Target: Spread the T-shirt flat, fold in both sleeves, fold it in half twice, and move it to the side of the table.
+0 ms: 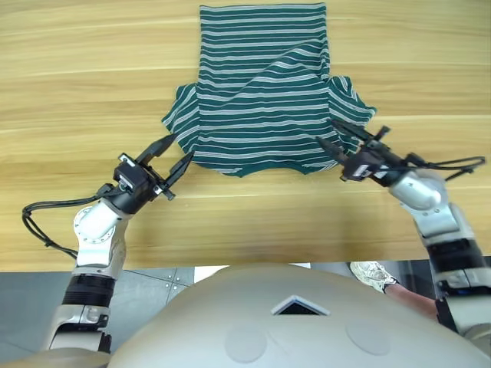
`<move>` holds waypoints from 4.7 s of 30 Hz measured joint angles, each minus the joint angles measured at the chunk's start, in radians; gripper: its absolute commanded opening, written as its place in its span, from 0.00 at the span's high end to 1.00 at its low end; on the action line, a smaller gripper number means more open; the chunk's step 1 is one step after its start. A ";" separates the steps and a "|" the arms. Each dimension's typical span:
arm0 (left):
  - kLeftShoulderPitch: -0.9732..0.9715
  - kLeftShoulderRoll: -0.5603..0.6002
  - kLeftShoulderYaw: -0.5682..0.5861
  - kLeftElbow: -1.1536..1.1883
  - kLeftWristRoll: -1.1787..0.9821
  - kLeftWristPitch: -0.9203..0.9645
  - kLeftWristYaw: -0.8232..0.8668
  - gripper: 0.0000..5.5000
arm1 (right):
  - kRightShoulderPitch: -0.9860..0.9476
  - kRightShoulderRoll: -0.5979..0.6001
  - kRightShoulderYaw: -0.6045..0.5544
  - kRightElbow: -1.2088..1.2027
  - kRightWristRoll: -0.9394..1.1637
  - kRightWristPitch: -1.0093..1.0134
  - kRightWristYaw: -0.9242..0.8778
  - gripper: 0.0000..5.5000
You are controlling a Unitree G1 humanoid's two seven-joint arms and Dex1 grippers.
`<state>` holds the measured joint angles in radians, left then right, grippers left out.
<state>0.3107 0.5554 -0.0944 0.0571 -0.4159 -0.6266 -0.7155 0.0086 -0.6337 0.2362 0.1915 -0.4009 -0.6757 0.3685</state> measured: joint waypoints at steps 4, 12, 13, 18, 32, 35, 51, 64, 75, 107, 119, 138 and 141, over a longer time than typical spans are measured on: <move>-0.001 -0.033 0.007 -0.019 0.073 0.002 0.029 0.51 | -0.006 0.026 0.079 0.080 -0.066 -0.003 -0.009 0.66; -0.010 -0.079 0.076 -0.089 0.059 0.040 0.059 0.51 | 0.158 -0.065 0.111 -0.013 0.061 -0.070 0.050 0.66; -0.010 -0.086 0.082 -0.089 0.060 0.040 0.059 0.51 | 0.178 -0.076 0.114 -0.032 0.076 -0.071 0.061 0.66; 0.005 -0.095 0.107 -0.084 0.080 0.038 0.058 0.51 | 0.205 -0.094 0.100 -0.058 0.112 -0.065 0.078 0.66; -0.870 -0.110 -0.016 0.550 0.727 0.094 0.379 0.51 | -0.003 0.059 -0.027 -0.065 0.165 0.071 -0.025 0.66; -1.162 -0.207 -0.152 0.871 0.883 0.110 0.456 0.51 | -0.039 0.070 -0.019 -0.021 0.013 0.111 -0.102 0.66; -1.291 -0.396 -0.497 1.324 1.214 0.307 0.615 0.51 | 0.171 0.031 0.057 -0.210 -0.207 0.159 -0.127 0.66; -1.248 -0.362 -0.475 1.311 1.185 0.346 0.639 0.51 | 0.288 -0.054 0.026 -0.294 -0.197 0.170 -0.086 0.66; -1.240 -0.343 -0.464 1.315 1.166 0.347 0.661 0.51 | 0.292 -0.064 0.028 -0.295 -0.205 0.168 -0.087 0.66; 0.412 0.212 0.302 -0.244 0.972 0.273 0.755 0.51 | 0.084 0.094 -0.158 -0.145 -0.161 0.141 -0.377 0.66; 0.461 0.211 0.178 -0.370 1.000 0.201 0.508 0.51 | 0.098 0.065 -0.170 -0.129 -0.161 0.134 -0.377 0.66; -0.063 0.139 -0.039 0.047 1.018 0.131 0.566 0.51 | 0.185 0.065 -0.189 -0.115 -0.170 0.133 -0.433 0.66; -0.068 0.150 -0.004 0.085 1.042 0.183 0.623 0.51 | 0.186 0.066 -0.188 -0.109 -0.170 0.133 -0.434 0.66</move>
<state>0.2425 0.7057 -0.0980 0.1418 0.6256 -0.4433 -0.0930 0.1943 -0.5678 0.0487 0.0823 -0.5709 -0.5423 -0.0654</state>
